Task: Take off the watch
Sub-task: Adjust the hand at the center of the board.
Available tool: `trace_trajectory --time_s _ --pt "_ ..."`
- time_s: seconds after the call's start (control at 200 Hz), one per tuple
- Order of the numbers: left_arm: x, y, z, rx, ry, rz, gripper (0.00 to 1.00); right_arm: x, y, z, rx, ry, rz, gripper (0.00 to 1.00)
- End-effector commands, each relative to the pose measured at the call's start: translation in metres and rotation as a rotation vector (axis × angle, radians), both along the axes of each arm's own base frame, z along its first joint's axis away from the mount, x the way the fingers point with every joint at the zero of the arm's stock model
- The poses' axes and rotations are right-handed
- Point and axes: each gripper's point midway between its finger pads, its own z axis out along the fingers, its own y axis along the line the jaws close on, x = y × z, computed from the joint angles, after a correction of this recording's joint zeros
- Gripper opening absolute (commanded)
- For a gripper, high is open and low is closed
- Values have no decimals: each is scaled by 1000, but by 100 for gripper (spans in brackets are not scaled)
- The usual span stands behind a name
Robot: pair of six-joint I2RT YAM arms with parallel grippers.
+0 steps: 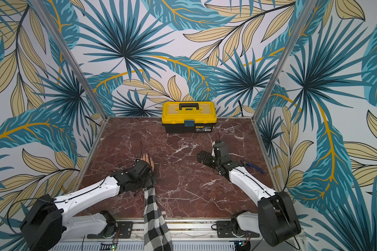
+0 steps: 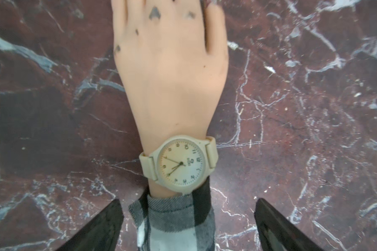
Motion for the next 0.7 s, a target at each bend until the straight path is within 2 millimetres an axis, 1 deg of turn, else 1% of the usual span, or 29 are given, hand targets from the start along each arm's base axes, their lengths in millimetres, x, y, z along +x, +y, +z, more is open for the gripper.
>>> trace_trajectory --time_s 0.0,0.095,0.411,0.556,0.691 --pt "1 1 -1 9 10 43 95 9 9 11 21 -33 -2 99" --pt "2 4 -5 25 13 58 94 10 13 11 18 -34 4 99" --pt "9 -5 -12 69 33 25 89 13 21 8 18 -30 16 99" --pt "10 -10 -18 91 46 8 85 14 24 8 17 -29 18 99" --pt "9 -13 -26 92 61 -4 77 14 26 9 12 -29 19 99"
